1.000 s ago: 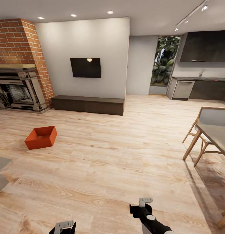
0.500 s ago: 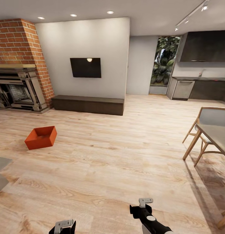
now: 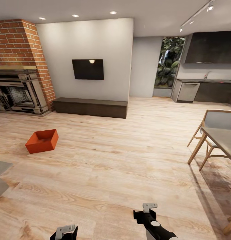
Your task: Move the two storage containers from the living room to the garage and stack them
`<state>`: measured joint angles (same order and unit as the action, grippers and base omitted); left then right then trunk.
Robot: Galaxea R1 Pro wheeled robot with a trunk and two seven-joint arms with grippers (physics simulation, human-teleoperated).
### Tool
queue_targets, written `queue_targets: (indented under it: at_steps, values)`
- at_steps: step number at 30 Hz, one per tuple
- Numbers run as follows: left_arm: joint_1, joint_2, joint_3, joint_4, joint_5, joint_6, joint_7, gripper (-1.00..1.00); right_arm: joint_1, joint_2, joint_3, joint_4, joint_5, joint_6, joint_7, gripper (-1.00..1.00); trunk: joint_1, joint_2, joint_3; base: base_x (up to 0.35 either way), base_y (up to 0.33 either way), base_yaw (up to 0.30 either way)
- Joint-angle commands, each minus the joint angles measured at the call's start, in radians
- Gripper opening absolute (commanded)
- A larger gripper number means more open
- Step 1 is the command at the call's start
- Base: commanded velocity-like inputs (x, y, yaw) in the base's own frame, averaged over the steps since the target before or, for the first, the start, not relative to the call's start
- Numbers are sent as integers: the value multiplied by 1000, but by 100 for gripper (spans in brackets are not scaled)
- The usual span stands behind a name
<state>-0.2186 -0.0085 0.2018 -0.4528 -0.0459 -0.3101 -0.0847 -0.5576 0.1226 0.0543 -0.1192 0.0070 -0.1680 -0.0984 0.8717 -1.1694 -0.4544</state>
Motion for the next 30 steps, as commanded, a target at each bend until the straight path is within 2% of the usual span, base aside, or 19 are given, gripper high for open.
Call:
queue_targets:
  at_steps: [1,30]
  values:
    - [-1,-1,8,0,-5,-3,-9,100,-1,0,6,1,1,-2,-6,100,0,-1,-1,0,0,0]
    - [-1,-2,7,-3,-4,-3,-8,100,-1,0,6,1,1,-2,-6,100,0,-1,-1,0,0,0]
